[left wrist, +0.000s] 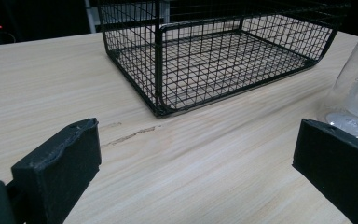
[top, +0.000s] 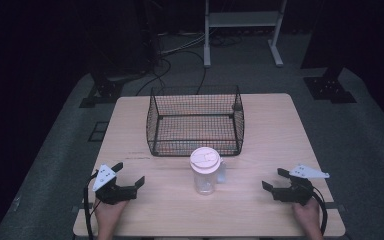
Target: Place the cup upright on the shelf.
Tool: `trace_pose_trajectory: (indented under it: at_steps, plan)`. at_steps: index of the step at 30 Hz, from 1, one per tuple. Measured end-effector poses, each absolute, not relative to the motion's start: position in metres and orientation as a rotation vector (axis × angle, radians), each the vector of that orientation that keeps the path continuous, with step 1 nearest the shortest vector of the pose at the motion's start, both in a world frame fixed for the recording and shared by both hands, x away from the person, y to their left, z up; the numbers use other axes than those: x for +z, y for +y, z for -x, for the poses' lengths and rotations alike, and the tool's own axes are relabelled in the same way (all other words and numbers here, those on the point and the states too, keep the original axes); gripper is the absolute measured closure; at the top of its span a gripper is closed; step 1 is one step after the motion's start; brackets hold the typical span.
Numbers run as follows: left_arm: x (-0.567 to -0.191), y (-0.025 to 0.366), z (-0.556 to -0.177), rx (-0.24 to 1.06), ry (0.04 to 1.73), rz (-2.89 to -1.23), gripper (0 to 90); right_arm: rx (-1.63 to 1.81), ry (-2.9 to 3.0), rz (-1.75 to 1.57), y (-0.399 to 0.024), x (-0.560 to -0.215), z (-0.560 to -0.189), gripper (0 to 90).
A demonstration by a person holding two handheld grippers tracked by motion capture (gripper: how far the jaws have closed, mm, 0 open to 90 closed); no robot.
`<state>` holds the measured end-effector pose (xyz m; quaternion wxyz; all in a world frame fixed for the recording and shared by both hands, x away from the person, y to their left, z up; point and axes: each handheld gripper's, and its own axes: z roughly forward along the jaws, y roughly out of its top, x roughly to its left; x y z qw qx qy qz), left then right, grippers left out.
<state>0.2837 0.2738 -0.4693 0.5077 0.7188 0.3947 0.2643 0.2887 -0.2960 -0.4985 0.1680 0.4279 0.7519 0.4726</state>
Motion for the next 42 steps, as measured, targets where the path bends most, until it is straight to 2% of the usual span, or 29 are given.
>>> trace_pose_trajectory:
  at_steps: [10, 42]
  plan:
    - [-0.466, 0.268, -0.283, 0.627, 0.928, -1.735, 0.0, 1.347, 2.14, -1.213, -0.296, -0.499, -0.289, 12.9]
    - [-0.422, 0.22, -0.284, 0.528, 0.666, -1.843, 0.0, 1.327, 2.146, -1.211, -0.295, -0.499, -0.289, 12.9]
